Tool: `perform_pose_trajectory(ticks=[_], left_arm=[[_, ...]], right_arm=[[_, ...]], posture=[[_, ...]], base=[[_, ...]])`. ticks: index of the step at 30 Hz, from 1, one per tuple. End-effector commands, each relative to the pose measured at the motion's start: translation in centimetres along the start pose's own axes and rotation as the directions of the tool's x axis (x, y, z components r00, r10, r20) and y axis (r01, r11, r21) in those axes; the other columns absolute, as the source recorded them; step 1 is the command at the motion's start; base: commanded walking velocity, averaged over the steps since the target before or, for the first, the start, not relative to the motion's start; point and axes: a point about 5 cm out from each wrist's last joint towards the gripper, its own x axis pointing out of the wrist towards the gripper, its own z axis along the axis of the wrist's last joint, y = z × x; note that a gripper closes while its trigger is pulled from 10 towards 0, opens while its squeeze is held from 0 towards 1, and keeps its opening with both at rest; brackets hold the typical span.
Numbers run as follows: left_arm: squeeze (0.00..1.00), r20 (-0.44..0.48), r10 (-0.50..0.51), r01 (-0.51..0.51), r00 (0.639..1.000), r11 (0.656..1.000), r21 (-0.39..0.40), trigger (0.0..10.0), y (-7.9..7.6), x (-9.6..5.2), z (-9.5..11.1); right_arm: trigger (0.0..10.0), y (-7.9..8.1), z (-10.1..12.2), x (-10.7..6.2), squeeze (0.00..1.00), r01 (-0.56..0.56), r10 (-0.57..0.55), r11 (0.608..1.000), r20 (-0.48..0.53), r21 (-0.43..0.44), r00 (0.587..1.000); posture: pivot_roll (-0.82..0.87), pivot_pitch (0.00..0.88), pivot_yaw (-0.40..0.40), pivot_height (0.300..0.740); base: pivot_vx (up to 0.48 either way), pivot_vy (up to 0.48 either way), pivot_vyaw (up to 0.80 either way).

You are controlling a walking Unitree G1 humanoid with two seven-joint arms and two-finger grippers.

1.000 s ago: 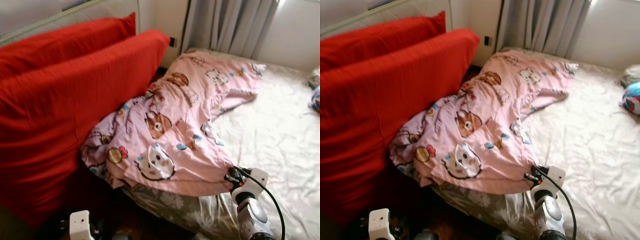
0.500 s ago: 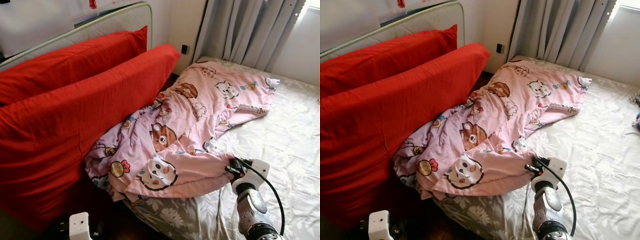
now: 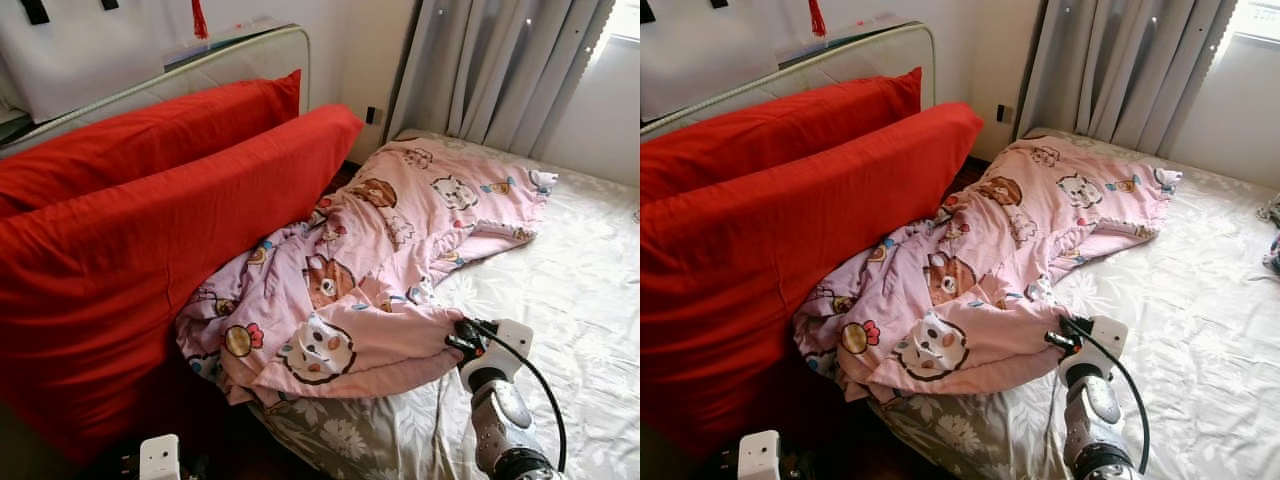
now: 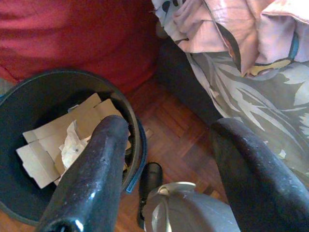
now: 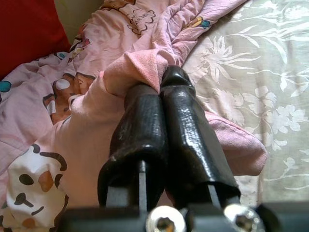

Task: Clean up the room

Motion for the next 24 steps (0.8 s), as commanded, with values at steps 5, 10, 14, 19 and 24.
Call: perform_pose_trajectory(ticks=[5, 10, 14, 19, 24], left_arm=[[0.0, -0.016, -0.02, 0.021, 1.0, 1.0, 0.01, 10.0, -0.5, 0.0, -0.3], [0.0, -0.019, -0.016, 0.016, 1.0, 1.0, 0.008, 10.0, -0.3, -0.1, -0.4], [0.0, -0.027, -0.012, 0.013, 1.0, 1.0, 0.008, 10.0, -0.1, -0.1, -0.5], [0.0, -0.046, -0.007, 0.008, 0.999, 1.0, 0.006, 10.0, 0.2, -0.2, -0.8], [0.0, -0.074, -0.001, 0.001, 0.997, 1.0, 0.004, 10.0, 0.7, -0.4, -1.2]], right_arm=[[10.0, 0.1, 0.3, 0.2, 0.0, 0.01, -0.01, 1.0, 0.006, -0.01, 1.0], [10.0, 0.1, 0.2, 0.2, 0.0, 0.015, -0.015, 1.0, 0.007, -0.007, 1.0], [10.0, 0.1, 0.1, 0.1, 0.0, 0.02, -0.02, 1.0, 0.007, -0.007, 1.0], [10.0, 0.1, 0.1, 0.1, 0.0, 0.025, -0.025, 1.0, 0.006, -0.007, 1.0], [10.0, 0.1, 0.1, 0.1, 0.0, 0.026, -0.026, 1.0, 0.008, -0.008, 1.0]], posture=[[0.15, 0.0, -0.09, 0.74], [0.15, 0.0, -0.089, 0.74], [0.15, 0.0, -0.086, 0.74], [0.15, 0.0, -0.084, 0.74], [0.15, 0.0, -0.085, 0.74]], base=[[0.0, 0.0, 0.0], [0.0, 0.0, 0.0], [0.0, 0.0, 0.0], [0.0, 0.0, 0.0], [0.0, 0.0, 0.0]])
